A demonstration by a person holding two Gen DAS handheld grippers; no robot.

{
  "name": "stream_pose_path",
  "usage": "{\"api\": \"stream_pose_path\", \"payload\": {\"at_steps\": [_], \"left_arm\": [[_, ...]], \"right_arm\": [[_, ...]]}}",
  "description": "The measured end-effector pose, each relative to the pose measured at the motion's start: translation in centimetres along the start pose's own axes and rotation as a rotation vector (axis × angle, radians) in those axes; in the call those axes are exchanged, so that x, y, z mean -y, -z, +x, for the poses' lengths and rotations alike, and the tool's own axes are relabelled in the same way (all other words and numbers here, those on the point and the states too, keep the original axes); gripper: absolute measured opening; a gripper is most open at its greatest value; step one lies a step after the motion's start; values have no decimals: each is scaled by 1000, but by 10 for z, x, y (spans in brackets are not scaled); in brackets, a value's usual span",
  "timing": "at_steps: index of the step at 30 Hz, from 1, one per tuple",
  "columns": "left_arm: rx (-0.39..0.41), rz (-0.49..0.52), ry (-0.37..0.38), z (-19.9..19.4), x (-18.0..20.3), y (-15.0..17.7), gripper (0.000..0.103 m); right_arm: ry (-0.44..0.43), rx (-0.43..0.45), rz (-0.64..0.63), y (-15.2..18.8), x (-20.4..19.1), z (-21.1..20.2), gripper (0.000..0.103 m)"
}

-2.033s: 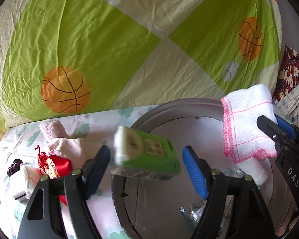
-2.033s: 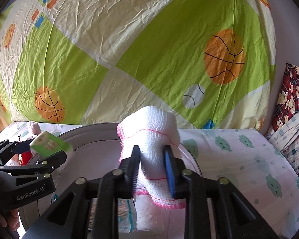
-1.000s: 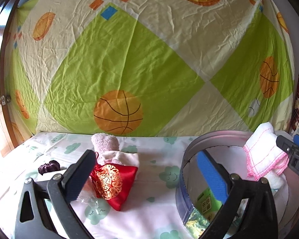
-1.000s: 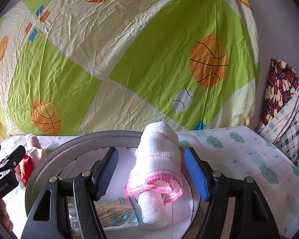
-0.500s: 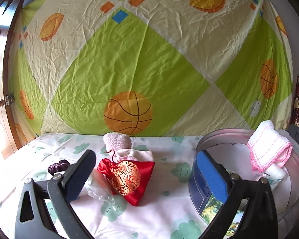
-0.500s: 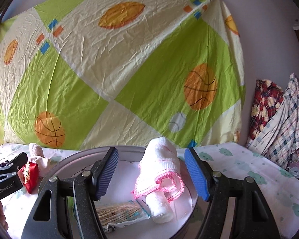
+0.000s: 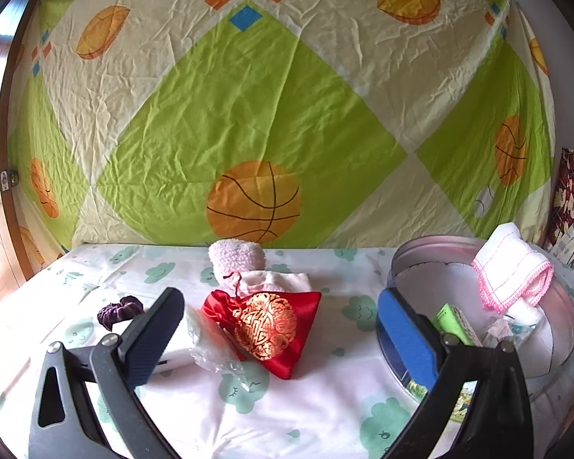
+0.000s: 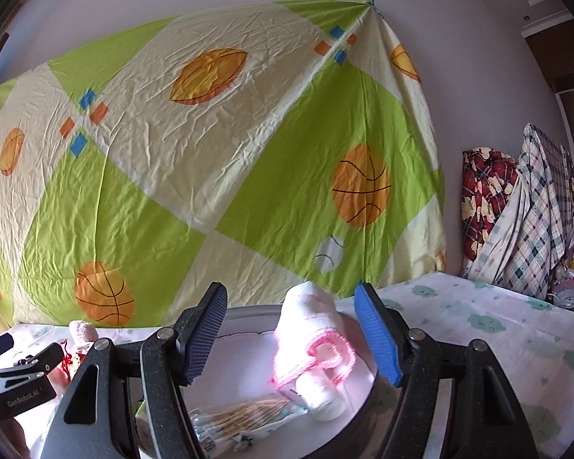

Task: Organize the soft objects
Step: 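Withdraw both tools from the tin back toward the remaining items, then move the left tool toward the purple scrunchie while the right tool approaches the white sponge block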

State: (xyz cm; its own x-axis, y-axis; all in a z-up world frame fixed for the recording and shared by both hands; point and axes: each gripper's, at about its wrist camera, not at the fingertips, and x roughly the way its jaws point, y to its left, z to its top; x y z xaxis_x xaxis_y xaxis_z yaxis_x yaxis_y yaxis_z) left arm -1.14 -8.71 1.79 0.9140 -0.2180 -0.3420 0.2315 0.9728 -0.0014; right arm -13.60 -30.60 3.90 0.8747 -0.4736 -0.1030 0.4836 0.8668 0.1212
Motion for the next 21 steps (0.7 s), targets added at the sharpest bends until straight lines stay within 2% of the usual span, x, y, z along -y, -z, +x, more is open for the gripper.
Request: {"api": "stream_pose_path", "payload": {"at_steps": [5, 13, 21], "left_arm": [[-12, -9, -7, 3, -21, 0, 103], [-52, -56, -7, 10, -63, 1, 103], [-67, -86, -72, 18, -114, 1, 103]], "right_arm": [[-25, 4, -47, 5, -26, -5, 71], [-100, -39, -72, 13, -71, -8, 71], [-196, -92, -103, 22, -124, -4, 71]]}}
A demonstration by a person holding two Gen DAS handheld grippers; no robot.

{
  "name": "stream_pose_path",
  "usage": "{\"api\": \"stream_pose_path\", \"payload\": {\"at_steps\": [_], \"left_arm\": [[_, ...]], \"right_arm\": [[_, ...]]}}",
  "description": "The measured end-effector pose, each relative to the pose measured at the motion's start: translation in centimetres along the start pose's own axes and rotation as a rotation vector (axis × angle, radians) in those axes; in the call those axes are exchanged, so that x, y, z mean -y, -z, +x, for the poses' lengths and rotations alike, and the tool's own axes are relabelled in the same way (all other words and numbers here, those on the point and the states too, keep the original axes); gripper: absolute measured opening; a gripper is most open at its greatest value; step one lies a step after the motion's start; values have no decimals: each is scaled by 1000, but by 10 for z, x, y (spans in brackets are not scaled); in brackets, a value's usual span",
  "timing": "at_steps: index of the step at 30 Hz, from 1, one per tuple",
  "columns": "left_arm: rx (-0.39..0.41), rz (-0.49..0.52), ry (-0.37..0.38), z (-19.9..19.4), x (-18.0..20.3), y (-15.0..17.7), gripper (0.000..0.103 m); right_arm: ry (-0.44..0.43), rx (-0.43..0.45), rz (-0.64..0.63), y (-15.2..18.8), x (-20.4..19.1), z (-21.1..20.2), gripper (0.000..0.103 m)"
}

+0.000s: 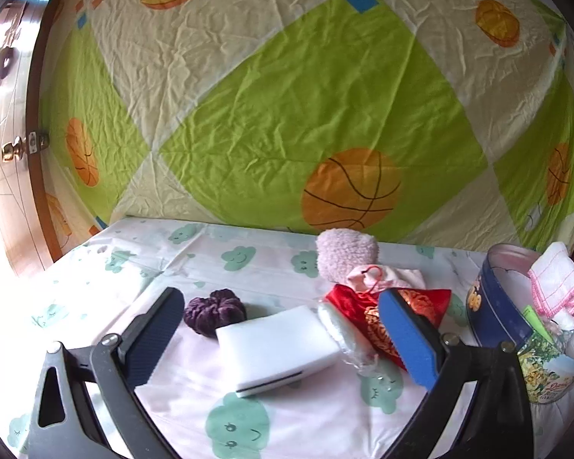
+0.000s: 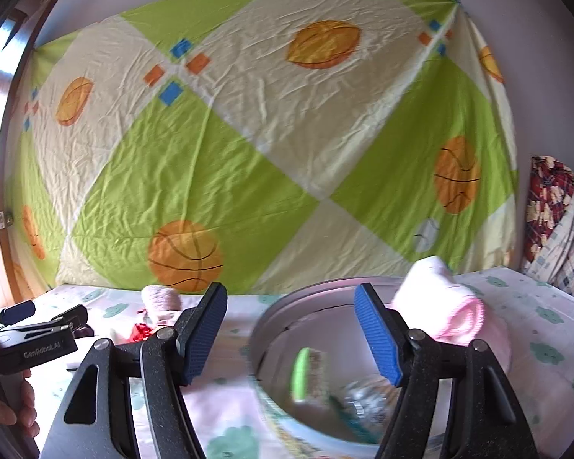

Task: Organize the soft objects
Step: 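Move the left tool toward the purple scrunchie while the right tool approaches the white sponge block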

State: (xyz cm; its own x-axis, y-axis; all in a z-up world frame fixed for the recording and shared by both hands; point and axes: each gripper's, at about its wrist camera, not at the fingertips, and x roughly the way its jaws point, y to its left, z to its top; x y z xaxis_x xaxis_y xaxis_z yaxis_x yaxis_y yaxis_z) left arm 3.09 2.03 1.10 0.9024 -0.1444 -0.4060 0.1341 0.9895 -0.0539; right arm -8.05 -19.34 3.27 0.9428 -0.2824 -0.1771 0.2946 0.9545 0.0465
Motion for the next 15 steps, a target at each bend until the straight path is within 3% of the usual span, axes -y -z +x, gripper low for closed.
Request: {"api": "stream_pose_path", "payload": {"at_steps": [4, 8, 15], "left_arm": [[-19, -36, -38, 8, -28, -3, 103], [-32, -30, -123, 17, -51, -6, 103], [-133, -89, -286, 37, -96, -6, 103]], "right_arm": [[-48, -43, -21, 3, -25, 10, 71], [-105, -96, -35, 6, -49, 22, 71], [-233, -176, -96, 11, -94, 41, 71]]}}
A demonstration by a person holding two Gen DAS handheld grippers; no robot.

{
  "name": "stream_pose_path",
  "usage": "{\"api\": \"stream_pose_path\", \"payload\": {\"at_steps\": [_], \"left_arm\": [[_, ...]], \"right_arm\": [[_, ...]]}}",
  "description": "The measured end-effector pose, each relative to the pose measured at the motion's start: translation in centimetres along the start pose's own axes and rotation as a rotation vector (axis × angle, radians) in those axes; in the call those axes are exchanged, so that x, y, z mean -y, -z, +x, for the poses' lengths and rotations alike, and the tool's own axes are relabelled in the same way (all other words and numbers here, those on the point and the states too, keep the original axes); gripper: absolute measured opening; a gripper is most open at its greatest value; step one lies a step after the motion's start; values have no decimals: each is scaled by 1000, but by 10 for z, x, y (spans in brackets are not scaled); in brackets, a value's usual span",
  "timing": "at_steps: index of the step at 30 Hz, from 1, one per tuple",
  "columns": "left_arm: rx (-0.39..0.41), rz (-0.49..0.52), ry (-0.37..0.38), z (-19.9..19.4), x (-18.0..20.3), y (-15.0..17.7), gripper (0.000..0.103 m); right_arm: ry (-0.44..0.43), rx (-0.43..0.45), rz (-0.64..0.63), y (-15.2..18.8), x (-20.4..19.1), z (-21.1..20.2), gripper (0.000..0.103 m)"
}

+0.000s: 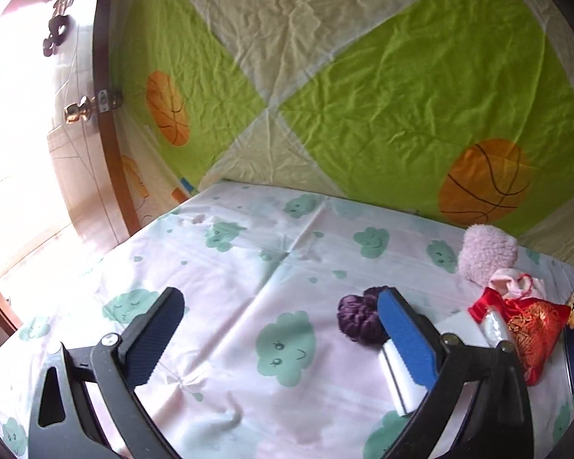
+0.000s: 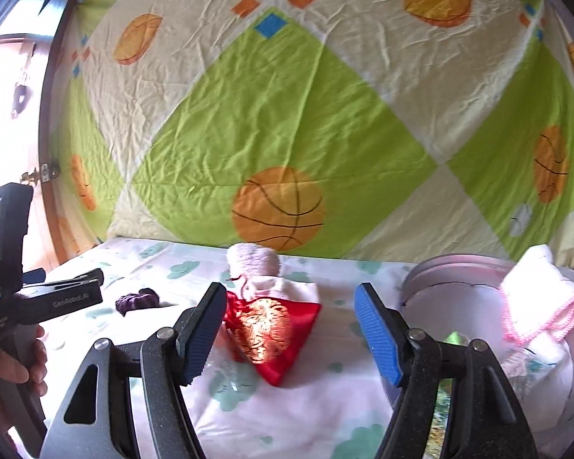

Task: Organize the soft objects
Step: 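Move the left tool toward the purple scrunchie while the right tool approaches the white sponge block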

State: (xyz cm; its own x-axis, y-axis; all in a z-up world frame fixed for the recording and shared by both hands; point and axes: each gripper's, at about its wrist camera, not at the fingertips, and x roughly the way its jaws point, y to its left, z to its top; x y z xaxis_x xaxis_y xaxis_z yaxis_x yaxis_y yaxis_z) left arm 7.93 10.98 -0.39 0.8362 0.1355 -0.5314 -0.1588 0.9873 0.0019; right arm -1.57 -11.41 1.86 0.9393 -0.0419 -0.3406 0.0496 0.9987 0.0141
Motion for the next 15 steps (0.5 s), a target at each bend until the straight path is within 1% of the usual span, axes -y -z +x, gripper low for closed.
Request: {"api": "stream_pose_path", "payload": {"at_steps": [2, 4, 5, 6, 8, 9, 10, 14, 15], "left_arm": [[-21, -32, -28, 6, -11, -1, 103], [-37, -67, -32, 9, -20, -3, 103], [-42, -86, -35, 10, -25, -4, 103], [-47, -102, -43, 10, -29, -4, 103], [-58, -128, -52, 12, -35, -4, 103], [-64, -138, -48, 12, -36, -4, 103], [-70, -146, -42, 13, -37, -4, 103], [-67, -135, -28, 12, -34, -5, 103], [-64, -128, -27, 12, -33, -5, 103]], "right_arm": [[-52, -38, -26, -1, -12, 9, 71], [-103, -95, -63, -1, -25, 22, 69], [-126, -122, -86, -1, -32, 28, 67], [-149, -153, -114, 0, -40, 34, 60], [-189, -211, -155, 2, -51, 46, 54], [-202, -243, -169, 4, -56, 53, 47], [-212, -271, -176, 5, -59, 60, 41], [-246, -378, -150, 8, -62, 86, 38], [-257, -404, -142, 10, -61, 91, 32]]}}
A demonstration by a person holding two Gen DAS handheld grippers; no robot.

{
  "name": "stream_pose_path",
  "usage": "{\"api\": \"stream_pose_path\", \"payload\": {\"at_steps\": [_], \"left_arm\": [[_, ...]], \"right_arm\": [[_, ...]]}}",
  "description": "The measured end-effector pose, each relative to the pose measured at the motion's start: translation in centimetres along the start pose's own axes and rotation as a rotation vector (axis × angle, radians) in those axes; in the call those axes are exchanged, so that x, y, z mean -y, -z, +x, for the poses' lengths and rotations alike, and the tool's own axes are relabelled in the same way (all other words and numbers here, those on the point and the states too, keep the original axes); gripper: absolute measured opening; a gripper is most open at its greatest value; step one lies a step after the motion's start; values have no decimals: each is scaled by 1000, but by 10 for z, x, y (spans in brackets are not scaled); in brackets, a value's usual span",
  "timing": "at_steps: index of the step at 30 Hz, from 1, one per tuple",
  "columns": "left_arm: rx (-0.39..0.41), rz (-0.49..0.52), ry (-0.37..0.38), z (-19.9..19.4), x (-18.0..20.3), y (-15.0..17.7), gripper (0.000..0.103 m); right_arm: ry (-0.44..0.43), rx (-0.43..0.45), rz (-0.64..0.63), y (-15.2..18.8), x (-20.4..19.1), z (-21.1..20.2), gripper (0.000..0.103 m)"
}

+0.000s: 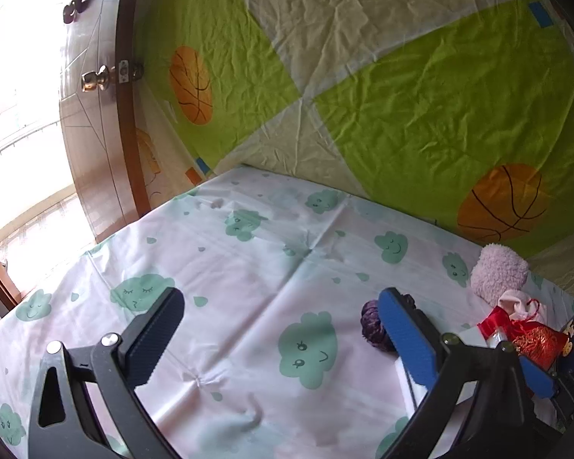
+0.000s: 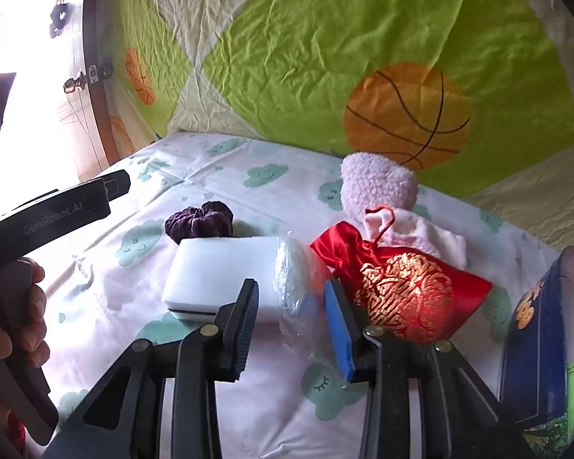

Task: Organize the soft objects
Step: 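Move the left tool toward the purple scrunchie while the right tool approaches the white sponge block, then grasp the white sponge block with the left tool while the right tool grasps the clear plastic bag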

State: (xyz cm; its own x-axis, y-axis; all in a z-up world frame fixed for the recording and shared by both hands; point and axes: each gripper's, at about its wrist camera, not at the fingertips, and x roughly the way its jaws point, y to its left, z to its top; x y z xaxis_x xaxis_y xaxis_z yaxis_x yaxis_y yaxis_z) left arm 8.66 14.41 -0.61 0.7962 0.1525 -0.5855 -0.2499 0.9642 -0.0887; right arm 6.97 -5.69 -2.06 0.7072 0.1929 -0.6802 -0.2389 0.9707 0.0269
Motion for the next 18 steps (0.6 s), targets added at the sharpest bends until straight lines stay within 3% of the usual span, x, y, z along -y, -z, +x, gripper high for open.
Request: {"api": "stream_pose_path", "payload": {"at_steps": [7, 14, 18], "left_arm": [[-1, 63, 46, -1, 12, 2, 103], [-18, 124, 138, -2, 25, 5, 103], [-9, 230, 229, -9, 41, 9, 103]], "right_arm": [[-44, 8, 130, 2, 25, -2, 19], [-141, 117, 236, 24, 46, -45, 13], [-126, 201, 207, 39, 50, -85, 13]]}}
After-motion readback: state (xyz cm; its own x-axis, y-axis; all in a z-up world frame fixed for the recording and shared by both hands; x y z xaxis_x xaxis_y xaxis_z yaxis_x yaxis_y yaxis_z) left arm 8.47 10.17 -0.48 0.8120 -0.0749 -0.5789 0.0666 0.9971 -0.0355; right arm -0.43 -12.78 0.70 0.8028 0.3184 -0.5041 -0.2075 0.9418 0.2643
